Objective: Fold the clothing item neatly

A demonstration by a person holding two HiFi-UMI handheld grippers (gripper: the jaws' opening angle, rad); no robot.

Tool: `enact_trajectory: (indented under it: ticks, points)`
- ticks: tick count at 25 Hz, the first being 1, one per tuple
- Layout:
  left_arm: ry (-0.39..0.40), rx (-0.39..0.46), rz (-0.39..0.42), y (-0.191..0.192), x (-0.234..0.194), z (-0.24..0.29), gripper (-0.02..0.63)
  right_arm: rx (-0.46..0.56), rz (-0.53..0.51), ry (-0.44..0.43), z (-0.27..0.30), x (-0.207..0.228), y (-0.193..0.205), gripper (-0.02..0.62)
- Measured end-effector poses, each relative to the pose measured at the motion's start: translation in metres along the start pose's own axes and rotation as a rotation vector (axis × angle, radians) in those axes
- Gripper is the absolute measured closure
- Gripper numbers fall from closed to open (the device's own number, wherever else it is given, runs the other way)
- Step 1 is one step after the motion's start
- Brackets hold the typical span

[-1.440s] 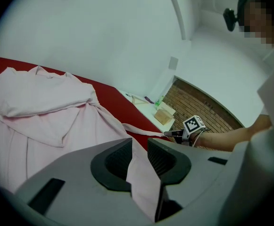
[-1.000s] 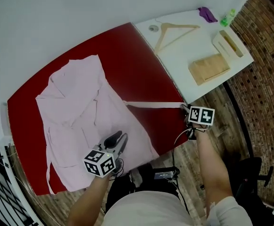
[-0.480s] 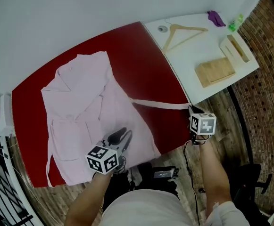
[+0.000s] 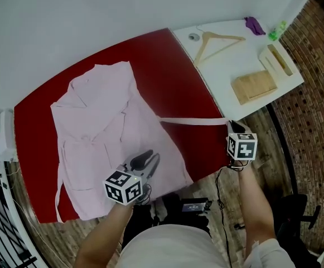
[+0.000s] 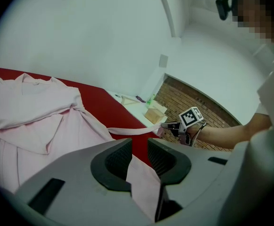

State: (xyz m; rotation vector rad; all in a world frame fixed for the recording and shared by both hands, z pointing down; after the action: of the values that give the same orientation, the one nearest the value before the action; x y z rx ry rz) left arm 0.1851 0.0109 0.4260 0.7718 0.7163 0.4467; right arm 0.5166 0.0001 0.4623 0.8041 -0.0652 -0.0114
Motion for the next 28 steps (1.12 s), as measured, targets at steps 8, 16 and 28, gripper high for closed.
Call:
enact_trajectory:
  ticks: [8, 16, 28]
  points:
    - [0.027, 0.026, 0.011, -0.013, 0.004, 0.000, 0.505, 0.144, -0.158, -0.114, -0.014, -0.079, -0.058, 0.566]
    - [0.041, 0.052, 0.015, -0.023, 0.006, 0.001, 0.505, 0.181, -0.207, -0.231, -0.013, -0.137, -0.077, 0.566]
    - [0.097, 0.175, -0.008, -0.062, -0.005, -0.002, 0.499, 0.246, -0.233, -0.513, -0.023, -0.236, -0.100, 0.566]
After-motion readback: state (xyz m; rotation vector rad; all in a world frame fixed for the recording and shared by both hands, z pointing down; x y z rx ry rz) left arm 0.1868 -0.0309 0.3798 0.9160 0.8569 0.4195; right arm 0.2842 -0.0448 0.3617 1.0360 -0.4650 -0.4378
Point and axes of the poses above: the fingertips, and each gripper's own axes: z forward along the fingers, x to its right, y out of its underside, the point moved 2 cm from there along -z, backward along the fingers, and after that the axes turned 11 degrees about -y, right-handed, at the moved point
